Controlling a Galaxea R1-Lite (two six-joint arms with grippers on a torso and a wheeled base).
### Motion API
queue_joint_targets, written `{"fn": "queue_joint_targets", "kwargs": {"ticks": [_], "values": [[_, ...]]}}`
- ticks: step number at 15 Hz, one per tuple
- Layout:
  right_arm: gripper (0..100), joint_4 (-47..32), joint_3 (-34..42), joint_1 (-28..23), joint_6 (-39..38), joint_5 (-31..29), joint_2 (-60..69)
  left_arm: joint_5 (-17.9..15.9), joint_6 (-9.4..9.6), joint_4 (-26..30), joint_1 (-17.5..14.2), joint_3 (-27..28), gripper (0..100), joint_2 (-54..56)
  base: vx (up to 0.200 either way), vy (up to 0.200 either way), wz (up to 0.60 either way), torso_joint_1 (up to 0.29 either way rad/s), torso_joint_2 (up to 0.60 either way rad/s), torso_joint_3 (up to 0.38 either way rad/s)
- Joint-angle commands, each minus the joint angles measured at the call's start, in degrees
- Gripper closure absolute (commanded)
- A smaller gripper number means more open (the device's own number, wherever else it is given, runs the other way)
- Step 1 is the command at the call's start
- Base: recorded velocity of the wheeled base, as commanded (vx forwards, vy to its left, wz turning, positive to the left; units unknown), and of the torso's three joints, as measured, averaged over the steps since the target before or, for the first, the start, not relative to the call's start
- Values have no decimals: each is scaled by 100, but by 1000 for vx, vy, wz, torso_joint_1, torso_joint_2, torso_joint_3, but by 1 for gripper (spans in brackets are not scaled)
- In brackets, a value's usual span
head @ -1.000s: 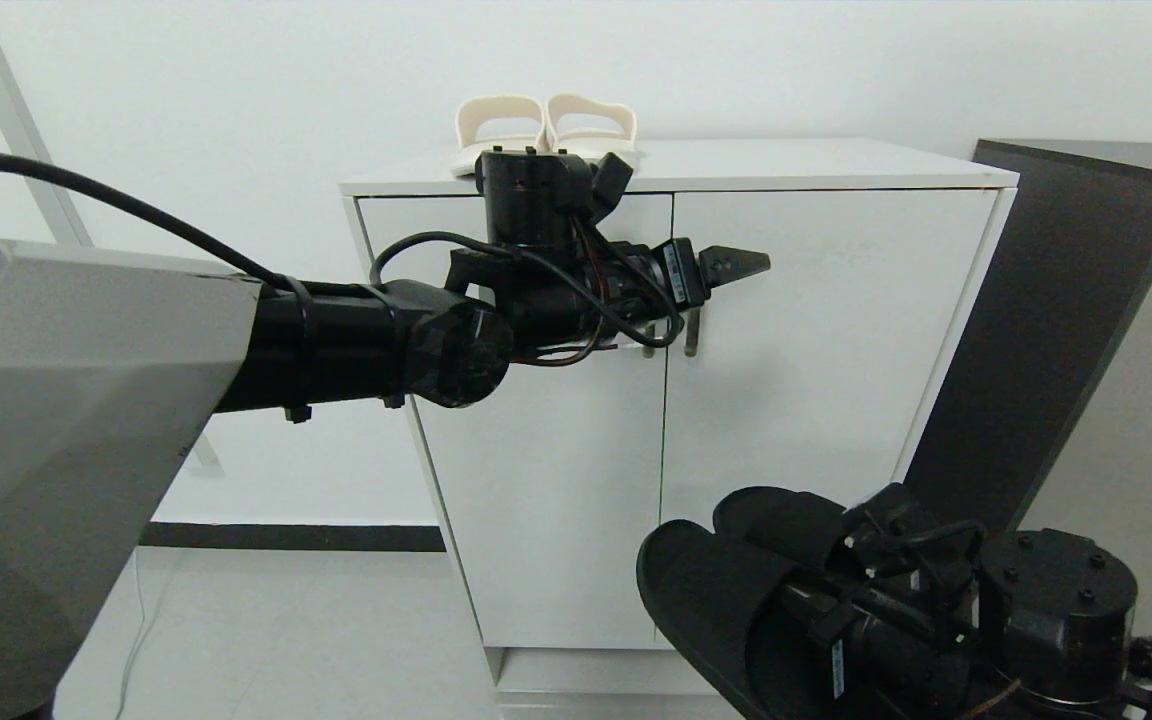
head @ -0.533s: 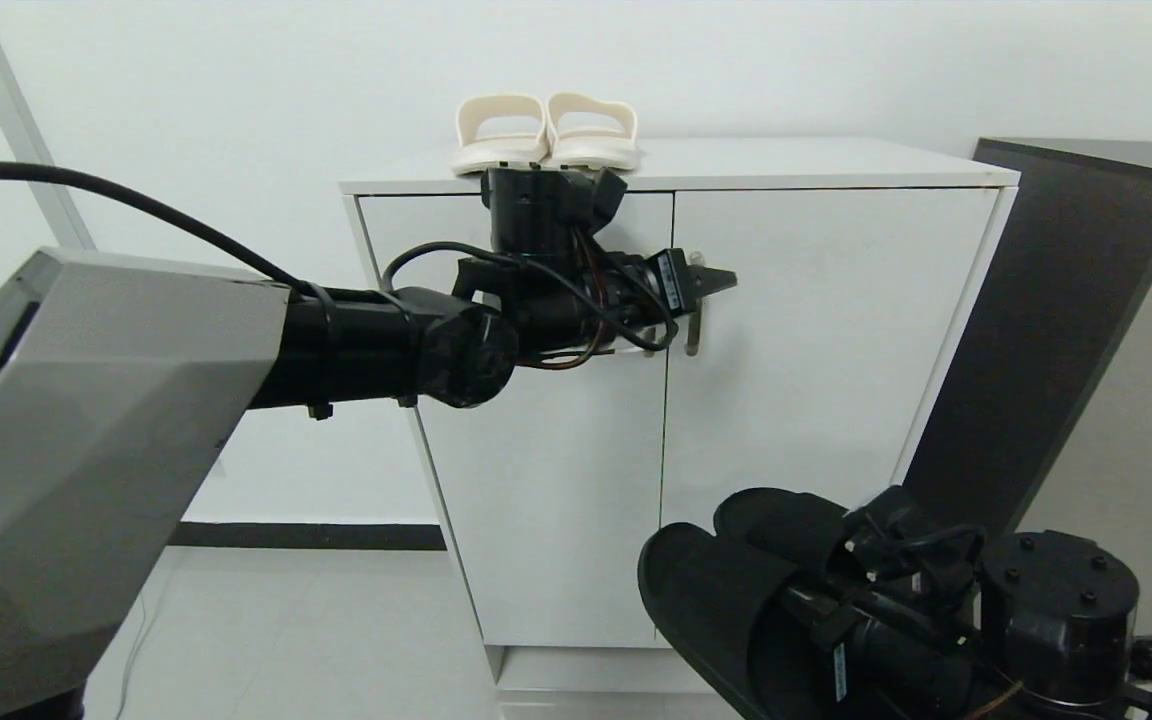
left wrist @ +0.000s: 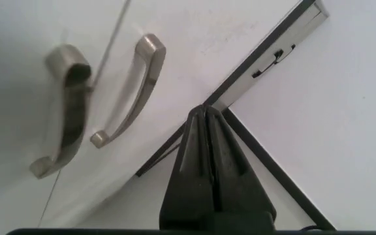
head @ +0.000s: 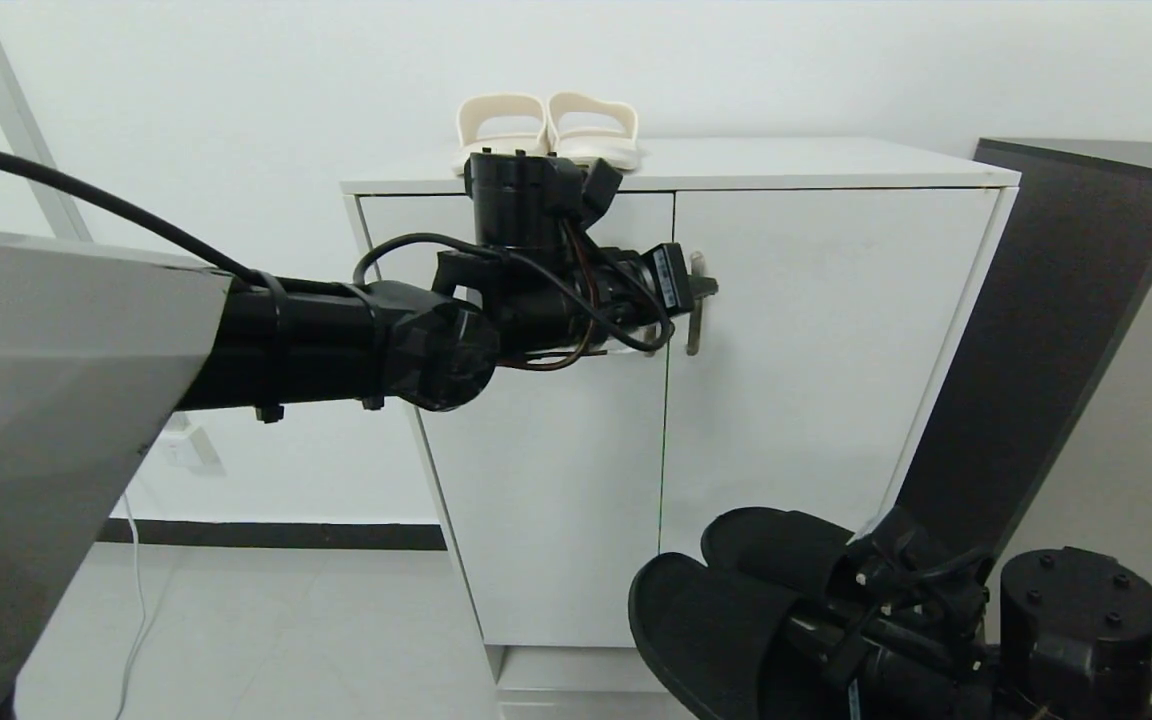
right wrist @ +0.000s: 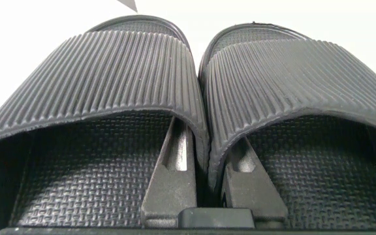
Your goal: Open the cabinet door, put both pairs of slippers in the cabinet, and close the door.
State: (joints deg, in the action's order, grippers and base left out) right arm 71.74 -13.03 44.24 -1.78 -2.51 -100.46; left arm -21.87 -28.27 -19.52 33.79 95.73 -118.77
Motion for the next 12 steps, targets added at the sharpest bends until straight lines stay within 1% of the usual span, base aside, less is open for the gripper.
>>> {"fn": "queue_joint_targets", "kwargs": {"ticks": [1, 5, 6, 7, 10, 11, 12], "values": [[100, -2, 11, -3, 11, -4, 27, -1, -3, 1, 40, -125, 100, 197, 0, 0, 0, 0, 0, 0], [100, -2, 2, -3, 11, -13, 18, -1, 6, 88, -22, -151, 100, 205, 0, 0, 0, 0, 0, 0], [100, -2, 2, -3, 11, -13, 18, 7, 41, 203, -48, -151, 100, 205, 0, 0, 0, 0, 0, 0], [100, -2, 11, -3, 11, -13, 18, -1, 120, 211, -57, -143, 100, 188, 0, 0, 0, 0, 0, 0], [100, -11, 2, -3, 11, -21, 0, -1, 155, 220, -66, -143, 100, 161, 0, 0, 0, 0, 0, 0], [100, -11, 11, -3, 11, -21, -8, -1, 146, 211, -66, -116, 0, 144, 0, 0, 0, 0, 0, 0], [100, -11, 11, -3, 11, -21, -8, -10, 146, 203, -92, -107, 0, 126, 0, 0, 0, 0, 0, 0]]}}
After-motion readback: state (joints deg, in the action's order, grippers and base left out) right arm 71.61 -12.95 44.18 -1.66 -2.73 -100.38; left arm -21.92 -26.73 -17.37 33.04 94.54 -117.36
